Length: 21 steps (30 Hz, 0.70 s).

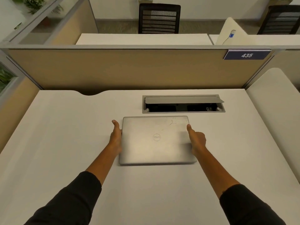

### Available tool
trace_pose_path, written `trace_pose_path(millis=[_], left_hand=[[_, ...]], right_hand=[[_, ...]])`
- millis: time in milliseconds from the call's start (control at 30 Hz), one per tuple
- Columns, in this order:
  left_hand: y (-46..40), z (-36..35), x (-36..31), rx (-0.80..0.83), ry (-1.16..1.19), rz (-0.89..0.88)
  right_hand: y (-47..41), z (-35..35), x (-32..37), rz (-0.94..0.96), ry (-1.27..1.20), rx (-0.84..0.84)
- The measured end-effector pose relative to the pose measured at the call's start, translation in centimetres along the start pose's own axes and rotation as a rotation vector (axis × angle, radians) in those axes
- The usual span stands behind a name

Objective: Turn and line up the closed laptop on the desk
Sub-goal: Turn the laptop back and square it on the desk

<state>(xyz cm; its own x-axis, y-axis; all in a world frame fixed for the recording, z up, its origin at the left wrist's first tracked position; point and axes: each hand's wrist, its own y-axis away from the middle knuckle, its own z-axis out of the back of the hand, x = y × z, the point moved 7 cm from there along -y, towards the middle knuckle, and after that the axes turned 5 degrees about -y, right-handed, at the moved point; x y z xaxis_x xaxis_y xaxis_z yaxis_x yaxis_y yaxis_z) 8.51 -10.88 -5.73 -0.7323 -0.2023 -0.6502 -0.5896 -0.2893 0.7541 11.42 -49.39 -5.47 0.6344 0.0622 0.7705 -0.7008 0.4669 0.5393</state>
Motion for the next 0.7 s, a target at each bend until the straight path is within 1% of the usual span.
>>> trace_pose_path(millis=[233,700], left_hand=[[0.19,-0.1,0.05,-0.037,-0.006,0.0],[0.4,0.37,0.26,-0.049,0.015,0.003]], right_hand=[[-0.72,-0.13,0.19,0.046,0.087,0.003],[-0.31,-0.41,-0.48,0.057,0.105,0.022]])
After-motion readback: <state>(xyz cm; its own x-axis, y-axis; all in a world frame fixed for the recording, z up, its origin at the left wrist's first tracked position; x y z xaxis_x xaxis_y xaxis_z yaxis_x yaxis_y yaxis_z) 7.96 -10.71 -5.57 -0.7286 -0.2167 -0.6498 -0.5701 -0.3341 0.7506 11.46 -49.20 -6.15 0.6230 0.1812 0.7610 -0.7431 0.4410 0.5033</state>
